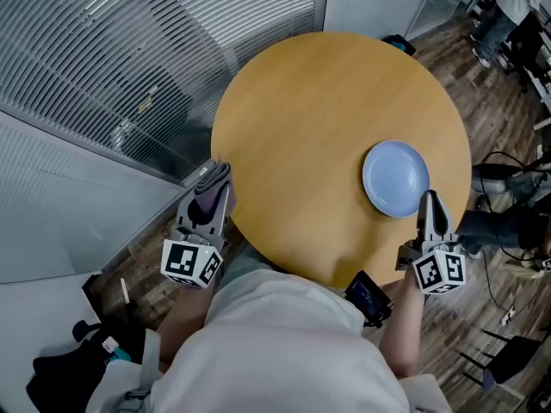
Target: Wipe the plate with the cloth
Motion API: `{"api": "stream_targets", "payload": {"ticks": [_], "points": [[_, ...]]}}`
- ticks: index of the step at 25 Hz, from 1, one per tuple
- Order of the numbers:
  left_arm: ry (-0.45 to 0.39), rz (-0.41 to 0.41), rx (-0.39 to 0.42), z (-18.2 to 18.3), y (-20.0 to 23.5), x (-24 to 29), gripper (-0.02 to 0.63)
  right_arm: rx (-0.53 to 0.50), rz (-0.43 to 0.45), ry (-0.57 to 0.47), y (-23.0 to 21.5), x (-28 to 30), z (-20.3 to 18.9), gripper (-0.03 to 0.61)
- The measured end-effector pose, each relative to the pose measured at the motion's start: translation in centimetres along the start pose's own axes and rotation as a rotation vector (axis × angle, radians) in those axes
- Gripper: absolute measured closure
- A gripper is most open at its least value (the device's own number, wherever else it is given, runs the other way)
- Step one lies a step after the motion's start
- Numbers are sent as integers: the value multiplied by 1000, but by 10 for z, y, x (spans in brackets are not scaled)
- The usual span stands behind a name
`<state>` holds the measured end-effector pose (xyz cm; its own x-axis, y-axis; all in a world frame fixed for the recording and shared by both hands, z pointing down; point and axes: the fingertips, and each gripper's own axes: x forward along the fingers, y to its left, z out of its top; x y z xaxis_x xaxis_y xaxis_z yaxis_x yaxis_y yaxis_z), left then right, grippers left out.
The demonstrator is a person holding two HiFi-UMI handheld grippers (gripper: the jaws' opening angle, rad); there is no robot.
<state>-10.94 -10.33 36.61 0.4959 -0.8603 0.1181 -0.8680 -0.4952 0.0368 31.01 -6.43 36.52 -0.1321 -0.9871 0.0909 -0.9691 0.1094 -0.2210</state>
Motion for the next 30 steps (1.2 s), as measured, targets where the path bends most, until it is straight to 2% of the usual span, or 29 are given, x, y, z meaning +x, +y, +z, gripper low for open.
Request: {"api": "stream_targets", "payload": {"ticks": [5,16,23,26,30], "points": [[10,-13,20,-1,-6,7,529,53,-43,62,-31,-2,-27,554],[34,-30,33,-6,-13,15,529,140,-157,228,-101,4,-98,455],[38,-19,29,-8,-13,7,529,179,-217,356,-131,-3,-157,428],[43,-15,36,-9,-14,5,529,224,-243,383,-145,-3,-175,417],[50,-17,38,-12,-14,1,529,231,-288,422,-162,-3,-192,413]]}}
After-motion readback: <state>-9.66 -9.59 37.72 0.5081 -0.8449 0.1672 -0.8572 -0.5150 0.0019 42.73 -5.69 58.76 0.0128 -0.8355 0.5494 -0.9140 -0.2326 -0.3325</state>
